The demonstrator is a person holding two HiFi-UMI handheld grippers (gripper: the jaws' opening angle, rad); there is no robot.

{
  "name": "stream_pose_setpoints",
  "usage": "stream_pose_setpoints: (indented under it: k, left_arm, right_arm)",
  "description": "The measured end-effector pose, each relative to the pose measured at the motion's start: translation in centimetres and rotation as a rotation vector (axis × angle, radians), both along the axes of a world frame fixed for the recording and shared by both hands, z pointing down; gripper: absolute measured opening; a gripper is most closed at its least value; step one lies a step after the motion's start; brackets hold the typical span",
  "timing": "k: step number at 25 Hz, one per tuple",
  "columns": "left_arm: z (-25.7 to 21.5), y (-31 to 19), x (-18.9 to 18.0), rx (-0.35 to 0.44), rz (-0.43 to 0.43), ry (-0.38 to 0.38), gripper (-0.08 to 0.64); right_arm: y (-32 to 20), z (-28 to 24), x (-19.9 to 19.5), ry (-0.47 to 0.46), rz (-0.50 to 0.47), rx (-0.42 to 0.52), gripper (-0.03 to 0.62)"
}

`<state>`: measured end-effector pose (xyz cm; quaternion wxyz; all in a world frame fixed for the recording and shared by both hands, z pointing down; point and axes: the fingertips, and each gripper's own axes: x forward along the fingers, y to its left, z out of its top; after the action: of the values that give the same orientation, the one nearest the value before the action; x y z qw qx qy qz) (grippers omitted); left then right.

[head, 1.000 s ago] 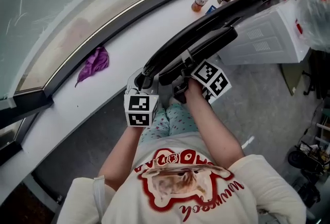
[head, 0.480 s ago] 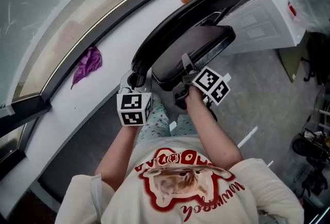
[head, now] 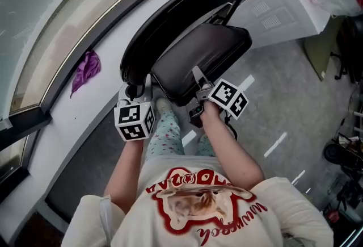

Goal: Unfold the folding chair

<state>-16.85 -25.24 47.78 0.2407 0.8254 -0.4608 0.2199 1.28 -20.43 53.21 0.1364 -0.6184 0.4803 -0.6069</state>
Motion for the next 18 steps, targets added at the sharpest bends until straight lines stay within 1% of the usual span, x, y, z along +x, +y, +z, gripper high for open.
stream_pose_setpoints:
  k: [5, 8, 13, 16, 18]
  left_arm:
    - [1.0, 0.9, 0.2, -0.015, -0.051, -0.023, 0.103]
    - [1.4, 2.1, 0.6, -0.02, -0.067, -0.032, 0.101]
    - [2.2, 4.1, 1.7, -0.026, -0.069, -0.053, 0.101]
    - [2.8, 4.7, 2.2, -0.026, -0.072, -0.08, 0.101]
    - [3.2, 5.1, 2.3, -0.016, -0.083, -0.084, 0.101]
  right_arm:
    - [3.6, 2.3, 1.5, -0.09, 0.009, -0.032, 0.186]
    - [5.7, 3.6, 2.2, -0.132, 0.011, -0.044, 0.189]
    - [9.1, 5.8, 4.0, -0.159, 0.028, -0.067, 0.207]
    - [10.6, 7.2, 4.7, -0.177, 0.026, -0.051, 0.21]
    - [11.2, 7.9, 5.0, -0.184, 0.02, -0.035, 0.212]
